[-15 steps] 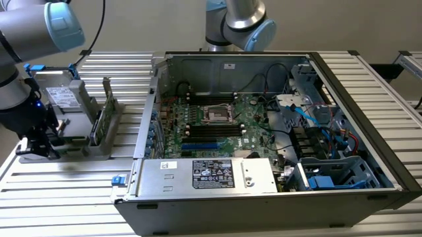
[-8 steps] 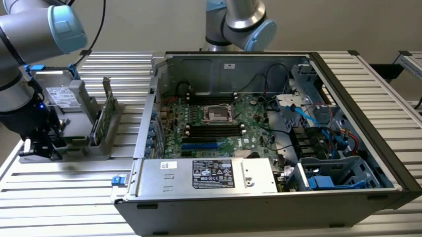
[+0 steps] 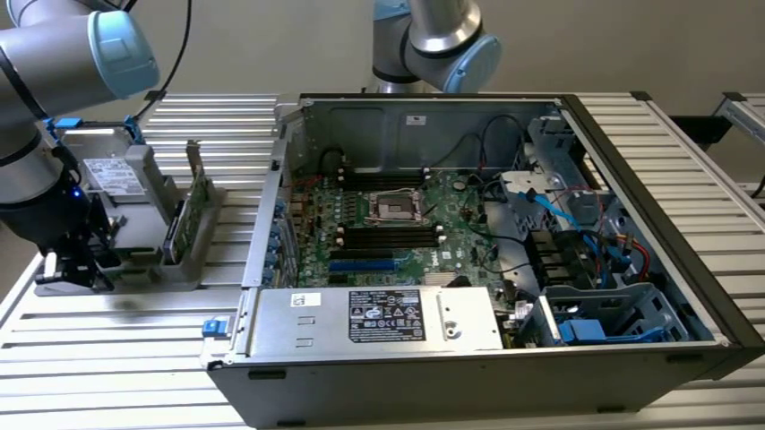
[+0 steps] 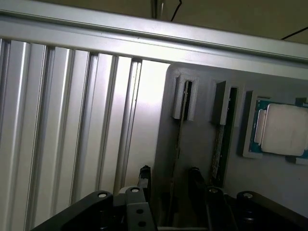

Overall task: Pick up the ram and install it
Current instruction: 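Pick up the ram and move it above insertion slot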

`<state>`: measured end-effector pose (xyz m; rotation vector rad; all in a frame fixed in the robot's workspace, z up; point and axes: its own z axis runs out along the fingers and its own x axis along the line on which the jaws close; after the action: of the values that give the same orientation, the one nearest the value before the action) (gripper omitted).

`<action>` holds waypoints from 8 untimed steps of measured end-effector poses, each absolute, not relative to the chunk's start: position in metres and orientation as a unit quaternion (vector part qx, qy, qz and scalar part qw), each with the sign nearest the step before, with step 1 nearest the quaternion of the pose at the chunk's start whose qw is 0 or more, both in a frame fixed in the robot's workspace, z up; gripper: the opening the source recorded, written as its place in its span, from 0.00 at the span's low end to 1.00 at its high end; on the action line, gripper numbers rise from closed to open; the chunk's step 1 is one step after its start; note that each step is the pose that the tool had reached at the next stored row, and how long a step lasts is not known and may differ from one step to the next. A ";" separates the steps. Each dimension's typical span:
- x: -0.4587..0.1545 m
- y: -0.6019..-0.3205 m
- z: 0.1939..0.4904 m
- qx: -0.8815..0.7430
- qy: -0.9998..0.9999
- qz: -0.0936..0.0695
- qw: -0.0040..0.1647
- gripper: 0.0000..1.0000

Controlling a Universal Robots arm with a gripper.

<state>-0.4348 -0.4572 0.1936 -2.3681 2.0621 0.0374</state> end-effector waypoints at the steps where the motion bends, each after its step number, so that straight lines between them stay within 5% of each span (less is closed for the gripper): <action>1: -0.435 -0.457 0.194 -0.754 0.657 0.012 0.001 0.45; 8: -0.435 -0.457 0.194 -0.754 0.657 0.012 0.001 0.29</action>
<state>-0.4348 -0.4572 0.1936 -2.3682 2.0621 0.0374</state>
